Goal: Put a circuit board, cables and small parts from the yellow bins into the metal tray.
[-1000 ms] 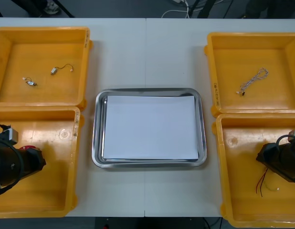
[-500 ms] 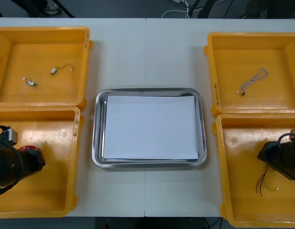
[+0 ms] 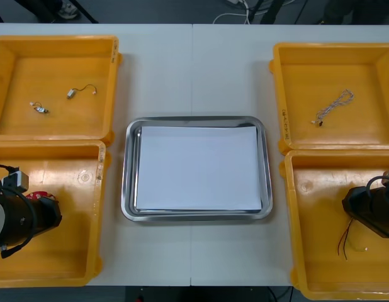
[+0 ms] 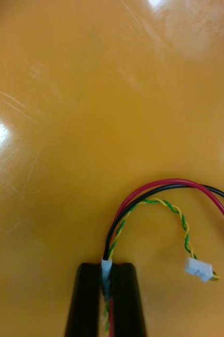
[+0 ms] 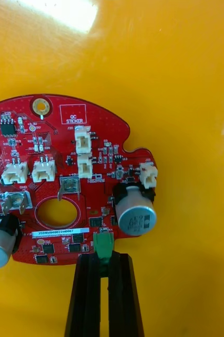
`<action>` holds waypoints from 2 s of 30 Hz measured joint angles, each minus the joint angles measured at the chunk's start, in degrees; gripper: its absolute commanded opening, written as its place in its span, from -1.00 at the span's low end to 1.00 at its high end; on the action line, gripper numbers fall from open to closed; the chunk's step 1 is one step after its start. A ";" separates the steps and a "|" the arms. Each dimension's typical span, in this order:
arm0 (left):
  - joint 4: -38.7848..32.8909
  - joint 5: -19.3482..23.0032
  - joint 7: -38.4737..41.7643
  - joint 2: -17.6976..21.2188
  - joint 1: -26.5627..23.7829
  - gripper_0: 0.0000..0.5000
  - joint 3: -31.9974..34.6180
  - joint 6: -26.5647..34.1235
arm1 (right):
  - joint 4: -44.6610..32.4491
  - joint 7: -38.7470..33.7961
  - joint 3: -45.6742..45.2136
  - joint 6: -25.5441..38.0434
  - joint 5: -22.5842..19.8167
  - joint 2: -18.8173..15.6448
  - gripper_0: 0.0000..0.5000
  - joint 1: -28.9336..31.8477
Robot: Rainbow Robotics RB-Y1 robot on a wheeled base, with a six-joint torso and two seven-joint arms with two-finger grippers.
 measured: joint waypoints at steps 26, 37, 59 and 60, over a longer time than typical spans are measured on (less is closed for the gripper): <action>-0.63 0.43 0.00 0.03 -0.30 -1.00 0.72 6.36 | 0.22 0.39 -0.72 4.87 -2.80 -0.05 -1.00 -3.15; -4.34 2.36 -0.02 0.03 -2.58 -1.00 5.03 16.48 | 0.20 0.92 -2.86 8.87 -9.77 -3.92 -1.00 -5.77; -11.73 5.03 -0.03 0.04 -14.57 -1.00 8.24 23.03 | -0.79 6.51 -12.68 22.87 -26.43 -13.85 -1.00 -11.61; -11.73 5.15 -0.03 0.06 -14.99 -1.00 8.20 23.04 | -1.08 6.93 -12.95 22.92 -26.51 -14.36 -1.00 -11.62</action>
